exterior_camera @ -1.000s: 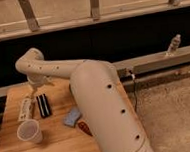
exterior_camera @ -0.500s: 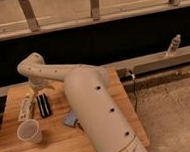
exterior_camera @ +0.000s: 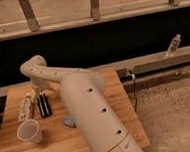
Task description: Place the eraser in the ceramic cup
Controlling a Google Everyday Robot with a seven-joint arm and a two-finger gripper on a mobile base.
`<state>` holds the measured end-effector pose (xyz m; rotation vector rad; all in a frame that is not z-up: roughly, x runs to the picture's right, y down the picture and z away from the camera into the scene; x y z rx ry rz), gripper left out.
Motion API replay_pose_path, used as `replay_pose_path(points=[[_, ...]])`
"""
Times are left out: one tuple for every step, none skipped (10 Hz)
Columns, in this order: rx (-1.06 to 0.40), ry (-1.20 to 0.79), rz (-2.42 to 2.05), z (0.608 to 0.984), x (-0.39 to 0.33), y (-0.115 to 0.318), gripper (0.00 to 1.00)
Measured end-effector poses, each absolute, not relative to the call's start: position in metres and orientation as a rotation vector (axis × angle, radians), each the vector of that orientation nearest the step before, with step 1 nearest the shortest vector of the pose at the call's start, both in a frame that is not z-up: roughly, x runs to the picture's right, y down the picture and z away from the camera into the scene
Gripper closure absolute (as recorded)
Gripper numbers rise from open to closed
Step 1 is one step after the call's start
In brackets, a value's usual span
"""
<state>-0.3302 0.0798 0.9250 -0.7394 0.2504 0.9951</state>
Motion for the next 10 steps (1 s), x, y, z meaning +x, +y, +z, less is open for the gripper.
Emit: replay_pose_path(points=[[-0.746, 0.256, 1.001, 0.928, -0.330, 0.082, 0.20], [-0.753, 0.270, 1.012, 0.932, -0.326, 0.085, 0.20], [-0.759, 0.280, 1.020, 0.936, -0.323, 0.088, 0.20], [-0.762, 0.281, 1.021, 0.937, -0.322, 0.090, 0.21], [-0.765, 0.279, 1.019, 0.938, -0.323, 0.093, 0.26], [-0.768, 0.274, 1.013, 0.939, -0.323, 0.094, 0.38], [-0.768, 0.271, 1.013, 0.939, -0.322, 0.093, 0.46], [-0.770, 0.264, 1.013, 0.939, -0.321, 0.093, 0.58], [-0.769, 0.255, 1.011, 0.939, -0.322, 0.091, 0.67], [-0.769, 0.253, 1.013, 0.939, -0.322, 0.091, 0.78]])
